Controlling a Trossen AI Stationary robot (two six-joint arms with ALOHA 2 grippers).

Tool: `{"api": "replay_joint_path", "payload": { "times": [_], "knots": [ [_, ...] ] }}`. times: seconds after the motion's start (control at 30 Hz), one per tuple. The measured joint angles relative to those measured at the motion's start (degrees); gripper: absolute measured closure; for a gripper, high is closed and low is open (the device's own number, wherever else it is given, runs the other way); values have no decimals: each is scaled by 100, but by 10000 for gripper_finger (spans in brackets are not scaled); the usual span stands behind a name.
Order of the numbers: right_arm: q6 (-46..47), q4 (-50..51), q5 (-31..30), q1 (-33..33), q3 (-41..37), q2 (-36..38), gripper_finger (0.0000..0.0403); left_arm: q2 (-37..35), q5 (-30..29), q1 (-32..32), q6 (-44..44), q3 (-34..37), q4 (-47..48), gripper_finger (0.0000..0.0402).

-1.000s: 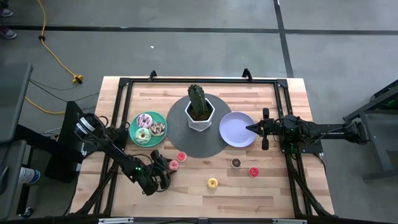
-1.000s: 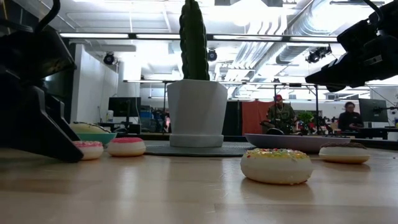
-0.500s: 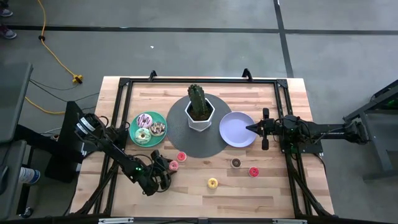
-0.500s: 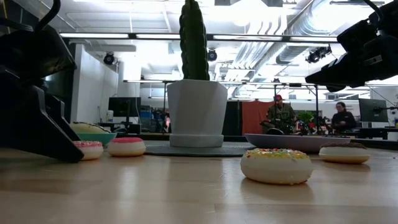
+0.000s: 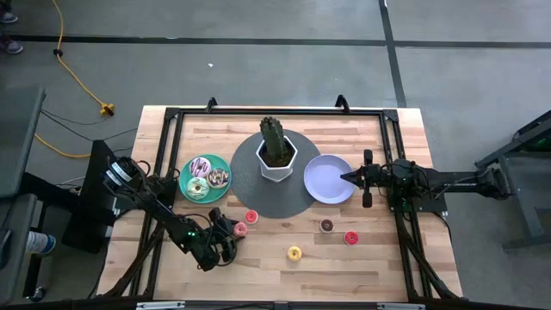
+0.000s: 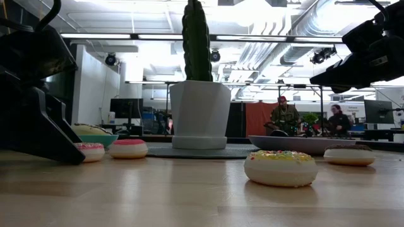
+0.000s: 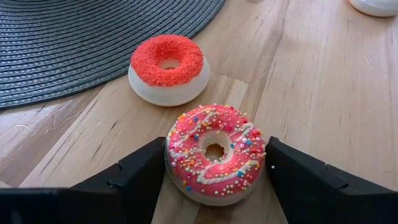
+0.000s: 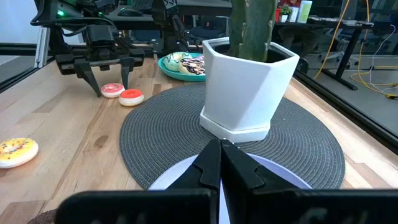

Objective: Pick & Place donuts
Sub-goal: Put the small pink donut on the purple plate

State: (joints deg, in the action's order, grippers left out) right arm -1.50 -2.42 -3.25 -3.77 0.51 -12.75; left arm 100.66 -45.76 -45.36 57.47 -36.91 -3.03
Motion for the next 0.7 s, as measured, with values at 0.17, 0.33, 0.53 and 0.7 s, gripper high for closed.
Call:
{"api": "replay_joint_path", "payload": {
  "times": [0.17,0.33,0.53,0.7],
  "knots": [
    [0,0,-2,2,1,0,402,0,-4,-2,-1,0,7,158],
    [0,0,-2,0,-1,0,402,-7,18,-2,-4,0,11,190],
    [0,0,-2,1,-2,0,402,-7,21,-2,-5,-19,18,201],
    [0,0,-1,2,-1,1,402,-31,195,-2,-352,-236,40,202]
  ]
}}
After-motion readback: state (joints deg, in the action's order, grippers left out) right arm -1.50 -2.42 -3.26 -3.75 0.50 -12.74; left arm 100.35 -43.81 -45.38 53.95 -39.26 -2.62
